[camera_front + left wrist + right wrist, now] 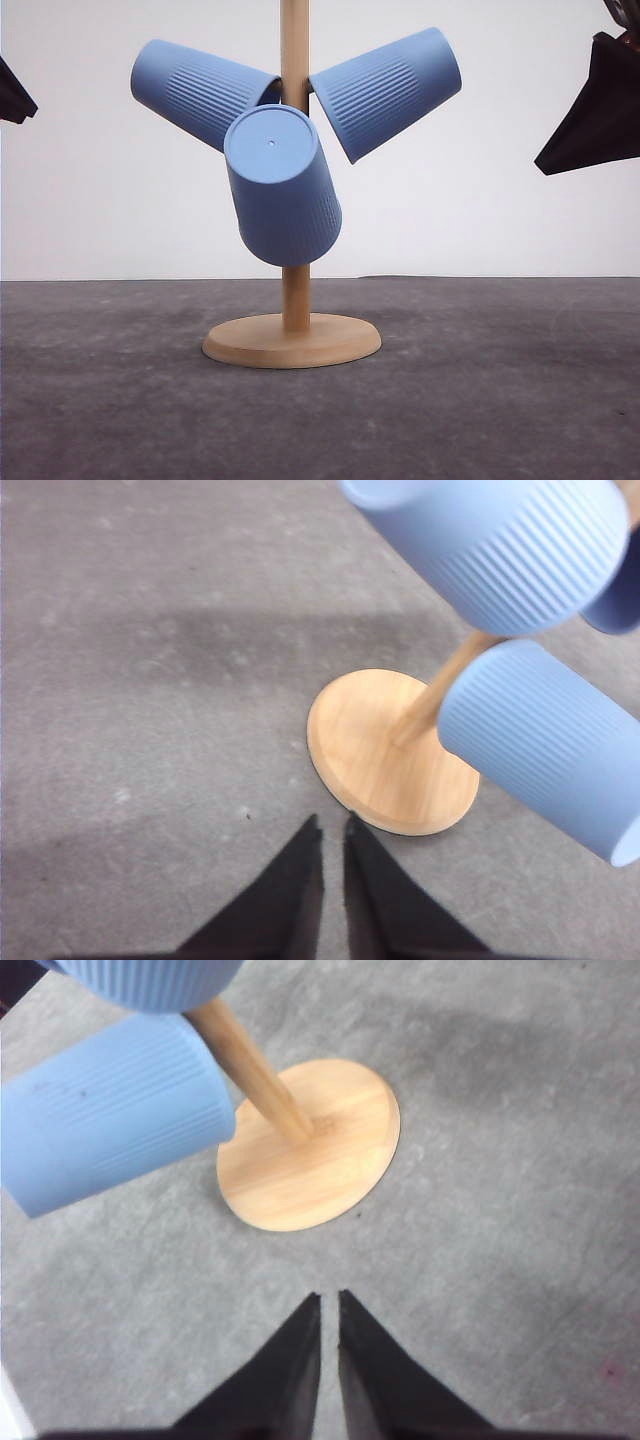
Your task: Place three cups
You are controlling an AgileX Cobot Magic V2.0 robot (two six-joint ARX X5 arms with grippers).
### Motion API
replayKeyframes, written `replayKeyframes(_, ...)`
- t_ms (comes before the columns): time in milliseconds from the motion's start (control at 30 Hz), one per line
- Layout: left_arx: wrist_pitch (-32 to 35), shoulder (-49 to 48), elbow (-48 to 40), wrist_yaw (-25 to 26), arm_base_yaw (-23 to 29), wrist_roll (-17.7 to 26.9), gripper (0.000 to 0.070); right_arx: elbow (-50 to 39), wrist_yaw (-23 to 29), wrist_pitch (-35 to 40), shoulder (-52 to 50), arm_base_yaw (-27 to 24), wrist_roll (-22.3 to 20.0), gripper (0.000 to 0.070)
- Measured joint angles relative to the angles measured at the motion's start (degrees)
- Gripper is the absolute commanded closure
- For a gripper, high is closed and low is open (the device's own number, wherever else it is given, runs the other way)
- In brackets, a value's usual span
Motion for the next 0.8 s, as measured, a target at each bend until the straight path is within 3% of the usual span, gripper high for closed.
replayKeyframes(400,0.3,-0.7,-0.2,0.0,0.0,0.2,0.07,0.0,0.0,0.2,0.0,0.0,-0.1,0.0687)
replayKeyframes(500,6.1,-4.6,-4.1,-0.6,0.8,2.9,0.07,0.0,-0.1,0.4,0.0,0.0,-0.1,0.0687)
replayKeyframes(567,12.0,-8.9,-10.1,-3.2,1.2,4.2,0.07,0.0,-0.1,0.4,0.0,0.0,-0.1,0.0687)
replayKeyframes(667,18.7,-17.4,-21.0,-11.0,1.3,4.2,0.07,0.0,-0.1,0.5,0.0,0.0,-0.1,0.0687)
replayKeyframes(800,18.7,-29.3,-30.6,-20.3,2.1,2.7,0.07,0.0,-0.1,0.6,0.0,0.0,-0.1,0.0687)
